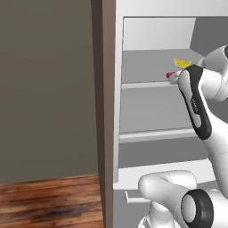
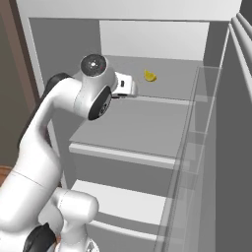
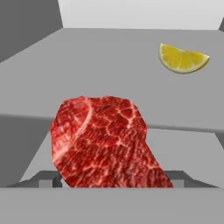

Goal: Take the cheese, steak, and lemon wedge from the fridge and place them on the plate on the dining counter to create an appetizer plate.

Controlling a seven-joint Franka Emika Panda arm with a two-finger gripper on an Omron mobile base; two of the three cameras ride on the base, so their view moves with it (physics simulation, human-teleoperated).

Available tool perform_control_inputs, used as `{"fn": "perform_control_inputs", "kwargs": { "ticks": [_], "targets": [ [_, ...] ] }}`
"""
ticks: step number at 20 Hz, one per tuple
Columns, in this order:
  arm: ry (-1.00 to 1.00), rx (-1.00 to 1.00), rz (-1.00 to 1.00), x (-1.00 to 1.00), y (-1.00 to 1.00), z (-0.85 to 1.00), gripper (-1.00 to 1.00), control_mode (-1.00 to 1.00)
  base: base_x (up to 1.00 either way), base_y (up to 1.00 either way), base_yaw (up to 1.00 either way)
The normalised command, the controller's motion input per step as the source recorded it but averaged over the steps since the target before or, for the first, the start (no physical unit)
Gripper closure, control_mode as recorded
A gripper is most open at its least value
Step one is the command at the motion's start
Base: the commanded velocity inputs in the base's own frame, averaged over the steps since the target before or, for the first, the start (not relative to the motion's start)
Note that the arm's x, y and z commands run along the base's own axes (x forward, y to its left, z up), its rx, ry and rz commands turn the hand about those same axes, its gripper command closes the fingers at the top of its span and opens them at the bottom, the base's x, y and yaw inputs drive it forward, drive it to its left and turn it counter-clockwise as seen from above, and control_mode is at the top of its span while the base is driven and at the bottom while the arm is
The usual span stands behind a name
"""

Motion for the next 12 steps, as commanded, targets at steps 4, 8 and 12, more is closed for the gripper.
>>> {"fn": "perform_control_inputs", "kwargs": {
  "ticks": [4,8,12],
  "targets": [
    [0.00,0.00,0.00,-0.54,0.14,0.12,1.00,-1.00,0.00,0.00,0.00],
    [-0.01,0.00,0.00,-0.57,0.09,0.00,1.00,-1.00,0.00,0.00,0.00],
    [0.00,0.00,0.00,-0.48,0.11,0.00,1.00,-1.00,0.00,0.00,0.00]
  ]
}}
